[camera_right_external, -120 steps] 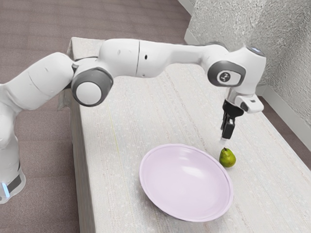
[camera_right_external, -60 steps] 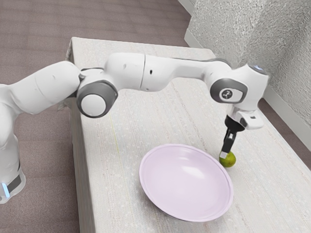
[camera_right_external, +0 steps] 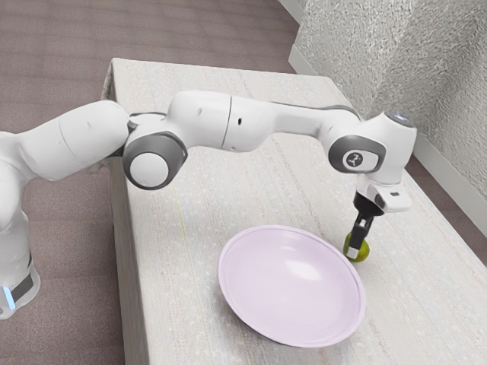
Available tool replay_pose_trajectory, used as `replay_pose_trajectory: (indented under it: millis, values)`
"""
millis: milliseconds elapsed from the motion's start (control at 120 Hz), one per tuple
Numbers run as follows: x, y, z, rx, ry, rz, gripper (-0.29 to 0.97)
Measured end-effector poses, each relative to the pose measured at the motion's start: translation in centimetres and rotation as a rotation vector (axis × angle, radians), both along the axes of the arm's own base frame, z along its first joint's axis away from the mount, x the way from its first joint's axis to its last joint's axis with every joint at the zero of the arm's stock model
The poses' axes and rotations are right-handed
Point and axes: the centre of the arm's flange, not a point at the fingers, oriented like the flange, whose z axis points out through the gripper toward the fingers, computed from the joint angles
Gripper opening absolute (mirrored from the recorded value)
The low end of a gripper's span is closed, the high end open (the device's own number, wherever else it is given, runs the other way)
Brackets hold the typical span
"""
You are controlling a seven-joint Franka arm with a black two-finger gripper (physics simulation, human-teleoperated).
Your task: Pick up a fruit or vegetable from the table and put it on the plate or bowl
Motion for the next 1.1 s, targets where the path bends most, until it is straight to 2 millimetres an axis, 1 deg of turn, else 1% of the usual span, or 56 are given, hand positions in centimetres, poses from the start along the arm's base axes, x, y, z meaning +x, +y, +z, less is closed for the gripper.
replay_pose_trajectory:
  millis: [100,300,475,558,758,867,900,933,958,1000,1033,1067,1100]
  values:
    - [0.1,0.0,-0.1,-0.003,-0.01,-0.013,0.68]
    - [0.3,-0.1,-0.6,-0.008,-0.018,-0.033,0.6]
    - [0.5,-0.3,-1.1,-0.025,-0.023,-0.045,0.4]
    - [0.6,-0.3,-1.2,-0.03,-0.027,-0.047,0.34]
    - [0.8,-0.2,-1.4,-0.031,-0.039,-0.05,0.3]
    - [0.8,-0.1,-0.9,-0.03,-0.05,-0.051,0.3]
    - [0.8,-0.1,-0.2,-0.03,-0.059,-0.052,0.3]
    - [0.5,0.0,1.4,-0.03,-0.078,-0.053,0.3]
    - [0.3,0.0,3.1,-0.029,-0.098,-0.054,0.29]
    - [-0.6,0.0,6.8,-0.025,-0.133,-0.058,0.29]
    - [-1.6,-0.4,8.7,-0.018,-0.138,-0.068,0.3]
    - [-3.0,-1.2,9.4,-0.014,-0.112,-0.084,0.3]
    - [-4.3,-2.5,9.3,-0.011,-0.08,-0.106,0.31]
